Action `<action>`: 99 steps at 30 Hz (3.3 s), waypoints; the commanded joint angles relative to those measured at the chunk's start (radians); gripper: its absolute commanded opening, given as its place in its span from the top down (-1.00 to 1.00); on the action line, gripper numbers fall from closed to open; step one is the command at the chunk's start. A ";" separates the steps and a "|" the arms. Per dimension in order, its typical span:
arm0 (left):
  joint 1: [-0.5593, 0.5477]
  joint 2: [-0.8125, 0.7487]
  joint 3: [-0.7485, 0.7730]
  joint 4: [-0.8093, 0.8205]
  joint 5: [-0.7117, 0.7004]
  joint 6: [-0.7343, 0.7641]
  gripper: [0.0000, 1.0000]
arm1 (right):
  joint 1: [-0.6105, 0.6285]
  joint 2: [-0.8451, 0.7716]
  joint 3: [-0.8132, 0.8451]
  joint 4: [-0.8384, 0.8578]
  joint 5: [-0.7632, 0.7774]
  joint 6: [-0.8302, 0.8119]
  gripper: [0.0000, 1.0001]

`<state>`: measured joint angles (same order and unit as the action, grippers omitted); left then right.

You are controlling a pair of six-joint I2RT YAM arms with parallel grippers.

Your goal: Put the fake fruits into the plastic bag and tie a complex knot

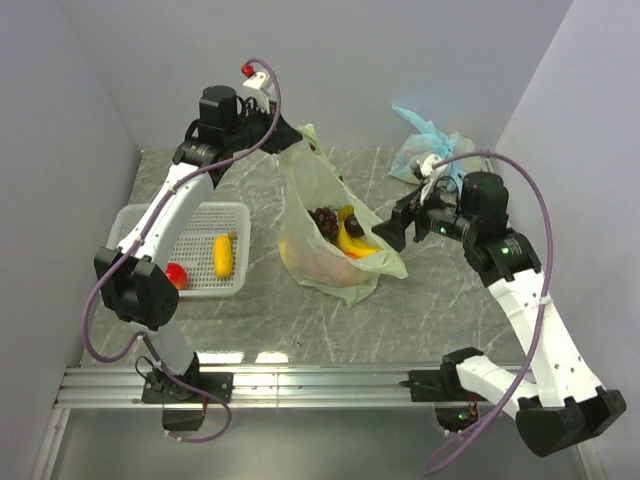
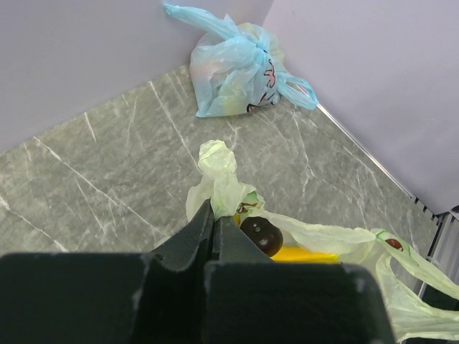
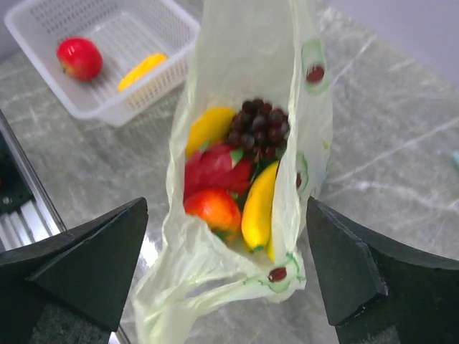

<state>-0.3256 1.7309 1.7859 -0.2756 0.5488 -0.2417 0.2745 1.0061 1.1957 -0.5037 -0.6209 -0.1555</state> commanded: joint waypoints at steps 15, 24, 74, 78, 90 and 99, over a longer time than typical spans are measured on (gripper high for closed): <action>0.000 -0.016 -0.022 -0.002 -0.010 -0.021 0.99 | 0.008 -0.440 -0.519 0.421 0.096 0.205 -0.99; 0.000 -0.016 -0.017 0.003 -0.024 -0.054 0.99 | 0.071 -0.428 -0.662 0.579 0.181 0.218 -0.99; 0.235 -0.671 -0.483 -0.116 0.638 0.613 -0.99 | -0.136 -0.308 -0.328 0.189 -0.097 -0.432 1.00; 0.241 -0.630 -0.559 0.186 0.691 0.523 -0.99 | -0.135 -0.297 -0.318 0.168 -0.096 -0.455 1.00; 0.163 -0.418 -0.456 0.458 0.896 0.349 -0.99 | -0.138 -0.267 -0.315 0.154 -0.082 -0.490 1.00; 0.117 -0.340 -0.467 0.564 0.878 0.317 -0.99 | -0.136 -0.267 -0.312 0.151 -0.100 -0.519 1.00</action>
<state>-0.2058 1.3697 1.3071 0.1612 1.3922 0.1291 0.1429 0.7437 0.8436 -0.3607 -0.7017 -0.6495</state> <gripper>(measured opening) 0.994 0.009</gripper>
